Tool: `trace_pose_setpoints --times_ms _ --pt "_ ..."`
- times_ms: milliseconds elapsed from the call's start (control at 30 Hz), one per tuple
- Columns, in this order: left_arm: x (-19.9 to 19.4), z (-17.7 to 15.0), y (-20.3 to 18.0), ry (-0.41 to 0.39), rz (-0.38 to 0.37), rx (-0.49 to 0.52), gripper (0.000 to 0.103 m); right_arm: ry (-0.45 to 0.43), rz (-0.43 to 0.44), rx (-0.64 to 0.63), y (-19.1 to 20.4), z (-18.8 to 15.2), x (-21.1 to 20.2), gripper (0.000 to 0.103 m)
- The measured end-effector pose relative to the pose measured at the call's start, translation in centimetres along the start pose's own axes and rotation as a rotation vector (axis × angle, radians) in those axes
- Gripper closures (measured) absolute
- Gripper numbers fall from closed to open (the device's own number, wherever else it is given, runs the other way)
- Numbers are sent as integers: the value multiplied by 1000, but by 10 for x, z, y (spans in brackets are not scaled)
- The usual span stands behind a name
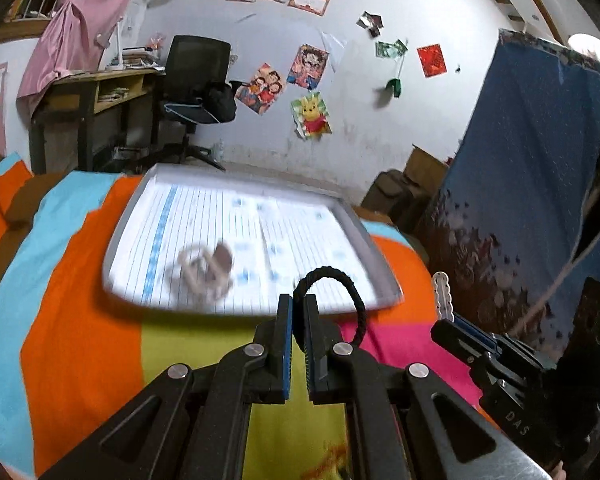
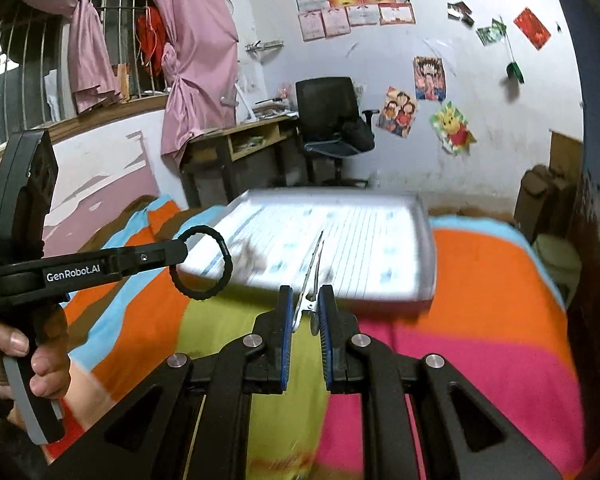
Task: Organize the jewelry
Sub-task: 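Carry both items over the tray and open both tools to drop them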
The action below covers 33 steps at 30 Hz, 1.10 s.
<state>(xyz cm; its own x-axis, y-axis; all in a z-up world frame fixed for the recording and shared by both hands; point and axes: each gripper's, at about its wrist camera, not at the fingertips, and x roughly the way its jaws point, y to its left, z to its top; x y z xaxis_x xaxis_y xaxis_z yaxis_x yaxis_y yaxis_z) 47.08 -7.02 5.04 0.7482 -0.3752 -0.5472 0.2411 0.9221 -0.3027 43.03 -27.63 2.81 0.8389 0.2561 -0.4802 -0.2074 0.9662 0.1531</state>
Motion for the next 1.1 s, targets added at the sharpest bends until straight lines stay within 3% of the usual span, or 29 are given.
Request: trace_pose_setpoints --times_ms 133,267,600,667,733,833,933,1033,1100 --pt "34 20 1 -5 9 3 98 9 -15 -1 -14 25 32 92" --pt "74 29 9 39 39 14 98 61 -38 3 -27 32 75 92" --pt "127 16 13 183 110 52 97 199 -34 72 -41 6 137 91" --pt "128 12 13 179 124 53 97 201 -38 71 -40 2 139 88" --pt "128 10 13 186 144 55 96 199 -39 77 -41 0 138 73" --pt "126 7 13 190 164 61 93 183 -44 74 -43 -1 134 67" --pt "117 6 12 171 171 56 83 164 -55 82 -45 0 122 67" --pt "97 5 7 114 162 54 65 117 -64 97 -50 3 102 65" --pt "77 3 1 61 154 56 41 74 -76 106 -52 4 84 59"
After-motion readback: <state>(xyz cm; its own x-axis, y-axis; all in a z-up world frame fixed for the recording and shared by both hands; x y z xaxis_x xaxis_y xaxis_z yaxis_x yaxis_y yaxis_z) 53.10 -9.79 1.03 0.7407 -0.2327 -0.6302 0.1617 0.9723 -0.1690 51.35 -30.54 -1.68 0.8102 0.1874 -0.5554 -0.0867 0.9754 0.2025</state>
